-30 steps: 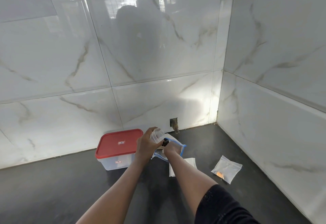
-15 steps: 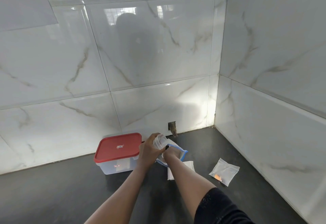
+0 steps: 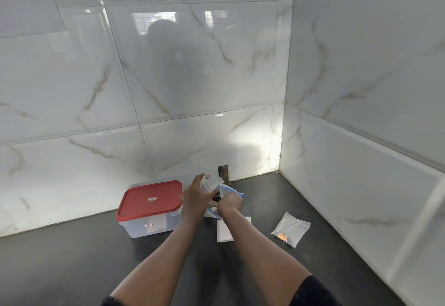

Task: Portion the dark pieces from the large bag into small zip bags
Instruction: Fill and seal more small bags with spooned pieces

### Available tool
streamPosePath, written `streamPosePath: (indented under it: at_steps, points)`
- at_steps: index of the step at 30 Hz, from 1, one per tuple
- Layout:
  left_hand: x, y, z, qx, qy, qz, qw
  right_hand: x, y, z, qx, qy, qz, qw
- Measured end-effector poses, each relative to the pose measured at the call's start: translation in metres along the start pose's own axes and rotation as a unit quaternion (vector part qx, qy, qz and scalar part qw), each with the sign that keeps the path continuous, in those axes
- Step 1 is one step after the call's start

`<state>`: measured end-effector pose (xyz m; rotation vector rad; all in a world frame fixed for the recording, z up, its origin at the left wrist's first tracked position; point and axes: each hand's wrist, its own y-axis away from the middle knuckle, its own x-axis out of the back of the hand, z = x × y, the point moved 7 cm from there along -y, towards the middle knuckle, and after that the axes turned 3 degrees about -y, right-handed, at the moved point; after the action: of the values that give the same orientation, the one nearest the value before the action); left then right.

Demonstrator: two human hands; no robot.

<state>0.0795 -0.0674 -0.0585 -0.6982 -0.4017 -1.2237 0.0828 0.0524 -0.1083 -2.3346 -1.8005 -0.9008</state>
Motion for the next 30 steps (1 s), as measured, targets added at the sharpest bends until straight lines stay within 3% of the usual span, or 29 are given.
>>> streamPosePath:
  at_steps: [4, 10, 15, 22, 25, 30]
  points:
    - [0.005, -0.002, 0.002, 0.005, 0.000, 0.008, 1.000, 0.027, 0.000, -0.004, -0.003, 0.029, 0.030, 0.999]
    - [0.008, -0.006, -0.003, 0.019, 0.014, 0.011, 1.000, 0.048, 0.000, -0.002, -0.007, -0.064, -0.042, 0.997]
    - [0.009, -0.002, -0.005, 0.013, 0.031, 0.010, 0.999, 0.065, -0.005, 0.000, -0.012, -0.076, 0.004, 0.997]
    - [0.008, 0.006, -0.008, -0.010, 0.054, -0.011, 0.998, 0.049, 0.010, -0.003, 0.001, 0.017, 0.001, 1.000]
    - [0.011, 0.008, -0.011, -0.021, 0.063, -0.018, 0.998, 0.027, 0.013, -0.005, 0.057, 0.073, 0.018, 0.996]
    - [0.016, 0.007, -0.018, -0.041, 0.059, -0.029, 0.997, 0.008, 0.024, -0.004, 0.052, 0.005, 0.022, 0.998]
